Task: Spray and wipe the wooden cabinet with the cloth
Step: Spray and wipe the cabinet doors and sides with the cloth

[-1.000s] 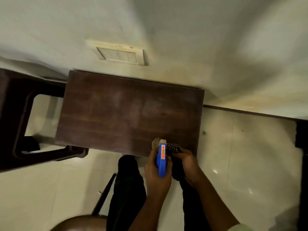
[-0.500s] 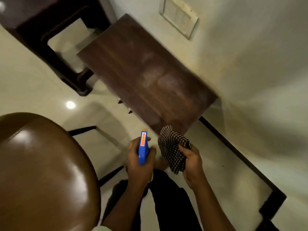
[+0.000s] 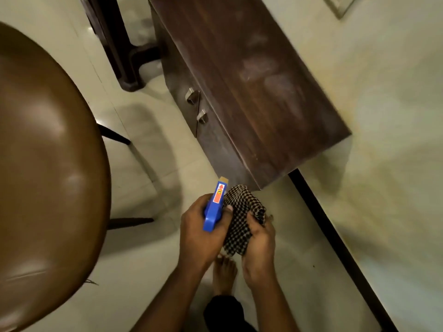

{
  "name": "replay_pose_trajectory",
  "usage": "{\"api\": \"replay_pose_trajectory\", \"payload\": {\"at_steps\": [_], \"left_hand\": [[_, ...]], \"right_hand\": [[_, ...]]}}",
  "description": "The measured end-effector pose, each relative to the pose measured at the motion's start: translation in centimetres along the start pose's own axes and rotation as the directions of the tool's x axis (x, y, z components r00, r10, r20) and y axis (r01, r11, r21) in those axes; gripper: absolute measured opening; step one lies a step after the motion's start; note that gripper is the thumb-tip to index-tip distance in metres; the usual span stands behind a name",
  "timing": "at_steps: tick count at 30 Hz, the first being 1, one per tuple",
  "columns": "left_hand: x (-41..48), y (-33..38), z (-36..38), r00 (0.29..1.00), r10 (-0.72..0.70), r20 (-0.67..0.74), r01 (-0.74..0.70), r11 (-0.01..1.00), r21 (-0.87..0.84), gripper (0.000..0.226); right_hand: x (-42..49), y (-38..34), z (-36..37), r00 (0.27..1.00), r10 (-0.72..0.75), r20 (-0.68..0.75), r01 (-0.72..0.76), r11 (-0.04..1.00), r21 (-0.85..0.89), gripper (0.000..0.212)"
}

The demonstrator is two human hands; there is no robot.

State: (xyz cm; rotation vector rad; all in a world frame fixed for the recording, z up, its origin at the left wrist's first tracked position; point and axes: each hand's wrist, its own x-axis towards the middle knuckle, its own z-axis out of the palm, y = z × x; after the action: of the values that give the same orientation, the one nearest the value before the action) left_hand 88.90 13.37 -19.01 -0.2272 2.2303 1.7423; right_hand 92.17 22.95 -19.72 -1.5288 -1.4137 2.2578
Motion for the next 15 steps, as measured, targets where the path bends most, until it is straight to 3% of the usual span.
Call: {"api": "replay_pose_trajectory", "payload": {"at_steps": [3, 10, 15], "left_hand": [[0.0, -2.2, 0.2, 1.0, 0.017, -0.01, -0.017, 1.0, -0.009, 0.006], [-0.1, -5.5, 0.1, 0.999, 0.031, -0.035, -0.029, 0.999, 0.041, 0.024], [1.1, -9.5, -0.1, 0.999, 0.047, -0.014, -0.047, 0.998, 0.036, 0.017]], "right_hand": [[1.1, 3.4, -0.2, 0.999, -0.03, -0.025, 0.03, 1.0, 0.008, 0.029], [3.0, 5.9, -1.7, 0.994, -0.11, 0.011, 0.111, 0.984, -0.138, 0.029], [5.2, 9.2, 0.5, 0.962, -0.265, -0.067, 0.259, 0.962, -0.08, 0.029]]}}
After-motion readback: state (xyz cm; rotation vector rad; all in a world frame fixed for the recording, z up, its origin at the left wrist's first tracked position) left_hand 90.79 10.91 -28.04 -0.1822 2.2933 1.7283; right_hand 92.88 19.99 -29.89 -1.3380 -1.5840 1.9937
